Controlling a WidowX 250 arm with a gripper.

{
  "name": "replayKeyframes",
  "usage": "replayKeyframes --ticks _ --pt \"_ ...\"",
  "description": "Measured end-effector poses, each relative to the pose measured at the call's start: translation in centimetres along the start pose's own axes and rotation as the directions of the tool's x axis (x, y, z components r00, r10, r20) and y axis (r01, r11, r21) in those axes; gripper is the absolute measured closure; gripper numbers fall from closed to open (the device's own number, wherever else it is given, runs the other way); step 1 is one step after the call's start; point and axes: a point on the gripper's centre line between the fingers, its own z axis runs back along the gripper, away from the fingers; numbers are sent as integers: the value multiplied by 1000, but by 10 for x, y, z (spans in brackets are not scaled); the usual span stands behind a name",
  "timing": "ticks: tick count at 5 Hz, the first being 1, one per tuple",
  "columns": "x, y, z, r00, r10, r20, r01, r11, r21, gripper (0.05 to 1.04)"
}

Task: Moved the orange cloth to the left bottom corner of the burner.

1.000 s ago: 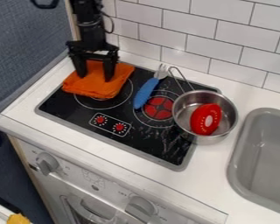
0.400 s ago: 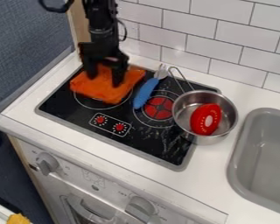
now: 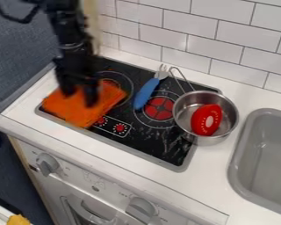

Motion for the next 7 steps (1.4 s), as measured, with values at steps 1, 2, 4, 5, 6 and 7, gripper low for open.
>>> replayKeyframes --ticks 1,2,4,5,6,7 --pt "-12 -1 2 1000 -26 -8 26 1000 10 85" --pt "-18 -4 1 999 -31 -23 31 999 12 85" --pt "-7 -20 43 993 -68 99 62 996 59 85" --pt "-14 -24 61 990 -53 127 42 995 87 85" --pt "-15 -29 60 994 -43 104 34 996 84 85" --pt "-14 -30 60 994 -41 104 32 996 83 85"
